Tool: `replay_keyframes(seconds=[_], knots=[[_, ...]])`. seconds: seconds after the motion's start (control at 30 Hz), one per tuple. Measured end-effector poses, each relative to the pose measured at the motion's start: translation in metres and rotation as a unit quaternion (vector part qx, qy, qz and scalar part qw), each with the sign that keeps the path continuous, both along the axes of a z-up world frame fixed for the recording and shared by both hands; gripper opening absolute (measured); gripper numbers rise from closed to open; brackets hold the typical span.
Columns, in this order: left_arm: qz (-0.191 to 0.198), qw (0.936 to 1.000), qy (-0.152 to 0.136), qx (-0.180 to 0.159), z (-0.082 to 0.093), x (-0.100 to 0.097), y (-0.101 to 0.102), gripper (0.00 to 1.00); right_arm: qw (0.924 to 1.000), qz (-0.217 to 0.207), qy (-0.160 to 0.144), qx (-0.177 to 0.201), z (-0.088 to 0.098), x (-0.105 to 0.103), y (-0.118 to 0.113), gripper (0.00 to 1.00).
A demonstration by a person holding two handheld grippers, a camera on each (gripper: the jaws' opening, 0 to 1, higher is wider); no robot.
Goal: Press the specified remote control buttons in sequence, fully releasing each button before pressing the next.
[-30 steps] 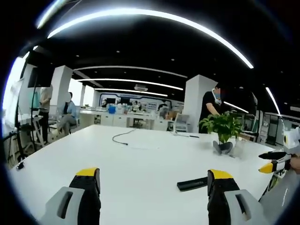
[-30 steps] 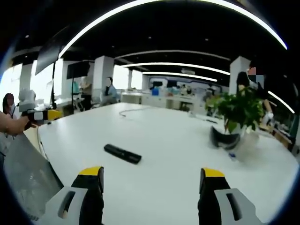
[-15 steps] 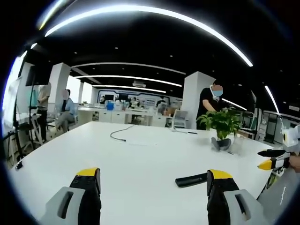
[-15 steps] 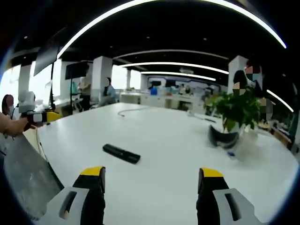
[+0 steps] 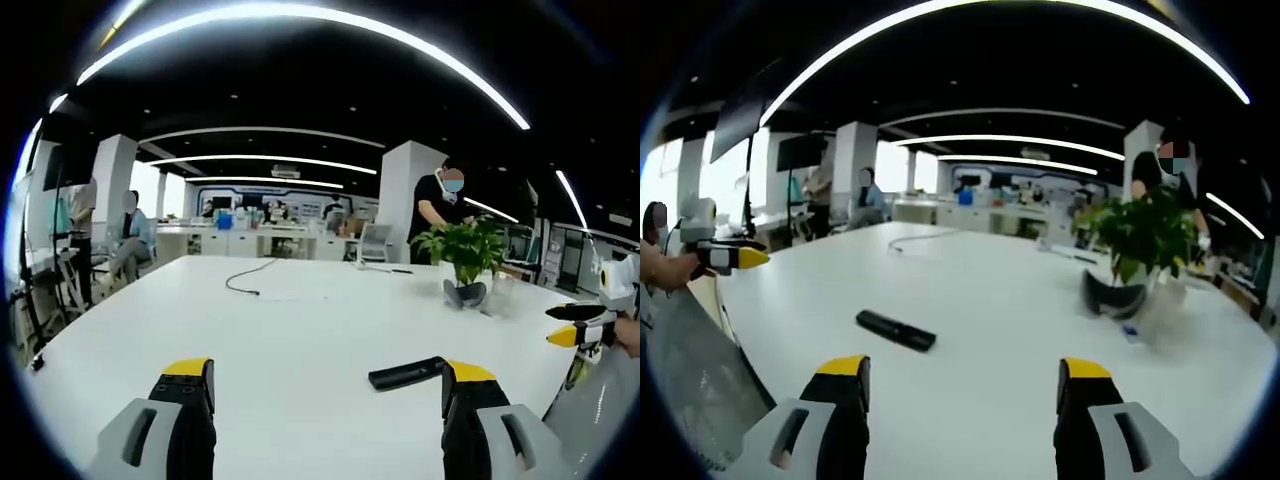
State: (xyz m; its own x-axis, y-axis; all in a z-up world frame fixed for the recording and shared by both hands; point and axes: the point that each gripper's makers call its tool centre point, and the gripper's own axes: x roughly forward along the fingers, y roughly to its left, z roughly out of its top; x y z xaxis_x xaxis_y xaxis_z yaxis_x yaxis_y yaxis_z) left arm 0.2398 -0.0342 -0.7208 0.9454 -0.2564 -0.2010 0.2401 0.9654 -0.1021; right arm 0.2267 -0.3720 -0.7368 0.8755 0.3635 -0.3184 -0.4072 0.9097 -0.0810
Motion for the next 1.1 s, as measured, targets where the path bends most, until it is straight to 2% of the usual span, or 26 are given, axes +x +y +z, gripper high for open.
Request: replay_keyframes(seconds=[0.17, 0.23, 0.27, 0.3, 0.4, 0.73, 0.9, 1.0, 1.1], knots=[[-0.003, 0.9999, -0.011, -0.011, 0.005, -0.002, -0.001, 0.98, 0.9999, 0.002, 0.003, -0.011, -0.002, 0.000, 0.000, 0.73], [-0.001, 0.9996, -0.018, -0.022, 0.008, -0.002, -0.001, 0.99, 1.0000, 0.001, 0.002, -0.006, -0.001, 0.001, -0.001, 0.72], [-0.003, 0.9989, -0.027, -0.039, 0.012, -0.001, -0.003, 1.00, 1.0000, -0.001, 0.000, -0.005, -0.001, 0.001, -0.002, 0.72], [-0.001, 0.9990, -0.026, -0.038, 0.012, -0.001, -0.002, 1.00, 1.0000, -0.004, 0.000, -0.006, -0.001, 0.001, -0.004, 0.72], [0.003, 0.9997, -0.018, -0.018, 0.008, 0.000, 0.002, 1.00, 0.9997, -0.015, 0.014, -0.011, -0.007, 0.002, -0.008, 0.72], [-0.041, 0.9991, 0.001, 0.013, -0.001, 0.001, -0.016, 0.99, 0.9986, -0.019, 0.030, -0.038, -0.015, 0.004, -0.010, 0.71], [-0.052, 0.9983, 0.018, -0.021, -0.006, 0.002, -0.017, 0.99, 0.9968, -0.033, 0.043, -0.058, -0.020, 0.005, -0.015, 0.69], [-0.063, 0.9963, 0.040, -0.043, -0.011, 0.002, -0.020, 0.98, 0.9954, -0.036, 0.055, -0.070, -0.024, 0.004, -0.017, 0.66], [-0.071, 0.9957, 0.050, -0.033, -0.014, 0.002, -0.024, 0.96, 0.9956, -0.039, 0.051, -0.069, -0.021, 0.005, -0.018, 0.64]])
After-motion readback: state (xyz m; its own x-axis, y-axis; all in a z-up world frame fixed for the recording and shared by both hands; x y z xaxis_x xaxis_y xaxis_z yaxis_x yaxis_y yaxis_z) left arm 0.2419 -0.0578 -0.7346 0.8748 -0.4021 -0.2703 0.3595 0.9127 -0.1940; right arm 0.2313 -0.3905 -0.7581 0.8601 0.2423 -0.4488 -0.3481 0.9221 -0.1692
